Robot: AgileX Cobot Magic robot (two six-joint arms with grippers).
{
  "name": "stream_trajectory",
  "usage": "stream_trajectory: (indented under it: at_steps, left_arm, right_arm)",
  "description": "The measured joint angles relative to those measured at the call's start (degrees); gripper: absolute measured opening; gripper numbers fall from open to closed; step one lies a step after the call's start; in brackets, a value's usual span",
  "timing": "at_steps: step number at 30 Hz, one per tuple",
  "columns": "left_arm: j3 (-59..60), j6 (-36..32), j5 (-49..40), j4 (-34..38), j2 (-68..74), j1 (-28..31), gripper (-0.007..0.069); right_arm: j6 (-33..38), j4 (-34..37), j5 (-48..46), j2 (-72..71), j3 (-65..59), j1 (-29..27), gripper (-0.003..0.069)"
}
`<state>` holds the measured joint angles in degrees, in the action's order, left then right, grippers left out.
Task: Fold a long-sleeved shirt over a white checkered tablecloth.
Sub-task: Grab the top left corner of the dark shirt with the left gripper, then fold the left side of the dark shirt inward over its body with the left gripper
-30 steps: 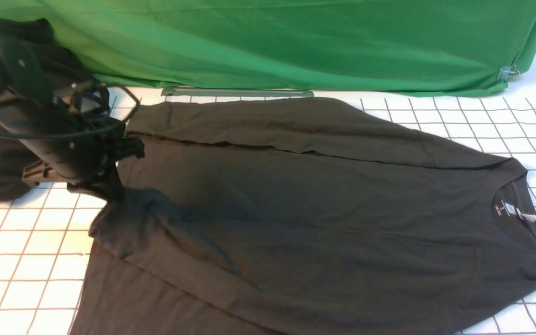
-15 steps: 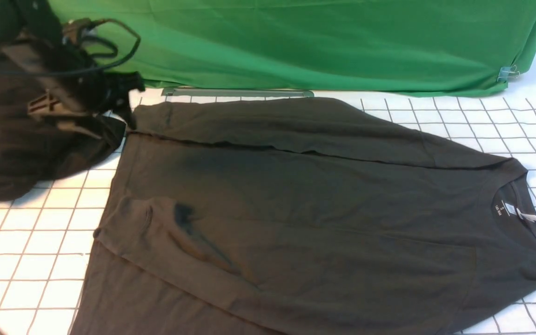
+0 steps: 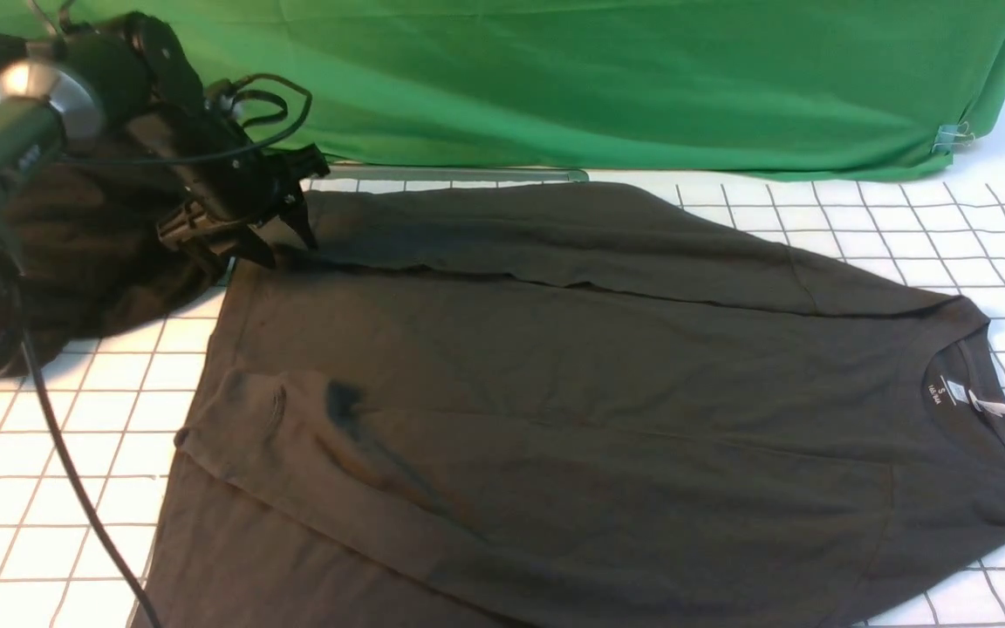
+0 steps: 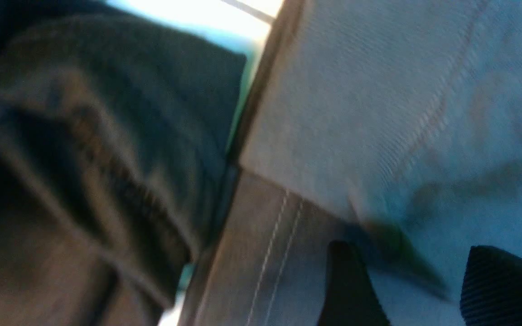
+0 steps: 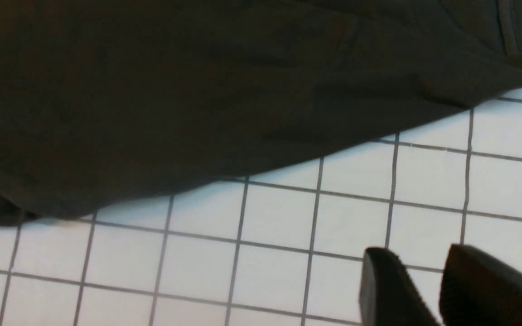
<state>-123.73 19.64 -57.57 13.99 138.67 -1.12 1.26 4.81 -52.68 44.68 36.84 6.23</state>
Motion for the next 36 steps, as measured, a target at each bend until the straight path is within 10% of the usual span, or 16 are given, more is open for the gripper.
stream_trajectory:
  at_steps: [8, 17, 30, 36]
  left_arm:
    - [-0.6, 1.5, 1.5, -0.9, 1.3, 0.0, 0.029]
    - [-0.6, -2.9, 4.5, -0.2, 1.3, -0.1, 0.0017]
    - [-0.1, -5.1, -10.4, 8.1, -20.1, -0.4, 0.0013]
    - [18.1, -5.1, -11.2, 5.6, -33.1, -2.5, 0.0013]
  right_arm:
    - [-0.1, 0.0, 0.2, 0.0, 0.0, 0.0, 0.0197]
    - [-0.1, 0.0, 0.6, 0.0, 0.0, 0.0, 0.0199]
    - [-0.1, 0.0, 0.3, 0.0, 0.0, 0.0, 0.0209]
    - [-0.3, 0.1, 1.5, 0.0, 0.0, 0.0, 0.0218]
